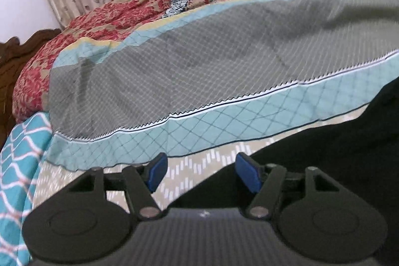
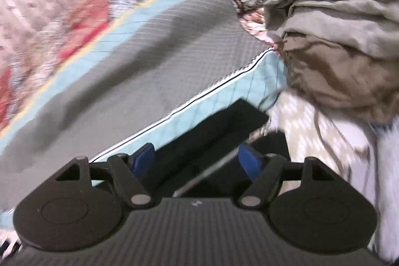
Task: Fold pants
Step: 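Grasp the pants edge again with both grippers and lift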
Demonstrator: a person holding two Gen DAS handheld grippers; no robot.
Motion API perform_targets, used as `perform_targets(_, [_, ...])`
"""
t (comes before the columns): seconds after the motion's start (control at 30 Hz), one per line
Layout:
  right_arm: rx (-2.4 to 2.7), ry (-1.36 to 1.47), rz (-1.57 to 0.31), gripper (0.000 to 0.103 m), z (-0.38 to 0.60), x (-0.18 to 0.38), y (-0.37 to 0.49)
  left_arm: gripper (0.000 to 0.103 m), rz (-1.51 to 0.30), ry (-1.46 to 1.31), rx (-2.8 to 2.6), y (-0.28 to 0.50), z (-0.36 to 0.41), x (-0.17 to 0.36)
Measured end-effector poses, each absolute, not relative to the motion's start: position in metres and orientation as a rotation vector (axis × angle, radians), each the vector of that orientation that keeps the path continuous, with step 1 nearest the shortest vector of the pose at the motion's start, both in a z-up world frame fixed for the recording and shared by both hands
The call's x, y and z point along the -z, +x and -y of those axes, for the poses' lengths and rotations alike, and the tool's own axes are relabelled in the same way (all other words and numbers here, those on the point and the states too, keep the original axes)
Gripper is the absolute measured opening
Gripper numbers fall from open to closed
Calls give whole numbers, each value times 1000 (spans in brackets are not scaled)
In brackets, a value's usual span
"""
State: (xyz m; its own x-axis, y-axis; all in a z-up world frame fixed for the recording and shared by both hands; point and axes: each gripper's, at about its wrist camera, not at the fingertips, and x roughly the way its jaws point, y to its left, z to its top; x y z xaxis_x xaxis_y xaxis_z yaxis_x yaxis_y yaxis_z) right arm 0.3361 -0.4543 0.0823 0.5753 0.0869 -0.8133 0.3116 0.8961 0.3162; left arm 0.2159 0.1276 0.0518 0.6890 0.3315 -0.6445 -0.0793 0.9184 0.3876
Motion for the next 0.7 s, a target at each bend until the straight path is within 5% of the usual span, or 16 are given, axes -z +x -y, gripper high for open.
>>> perform_targets(0.07, [195, 457, -971, 76, 453, -70, 359, 82, -776, 377, -223, 220, -131, -40])
perform_targets(0.13, [229, 467, -978, 76, 455, -58, 378, 83, -780, 407, -191, 221, -131, -28])
perform_targets(0.17, [262, 436, -995, 77, 454, -52, 389, 79, -792, 426, -173, 225, -132, -20])
perform_targets(0.23, [326, 367, -1066, 76, 452, -33, 406, 48, -856, 444, -126, 229, -129, -3])
perform_targets(0.27, [328, 358, -1100, 63, 452, -22, 410, 32, -866, 437, -90, 229, -128, 2])
perform_targets(0.37, [354, 319, -1076, 15, 449, -11, 405, 20, -841, 491, -92, 224, -115, 1])
perform_targets(0.4, [330, 342, -1066, 10, 451, -14, 400, 18, -826, 494, -98, 222, -114, -3])
perform_targets(0.7, [183, 559, -779, 7, 485, -108, 283, 18, -555, 298, -187, 133, -123, -99])
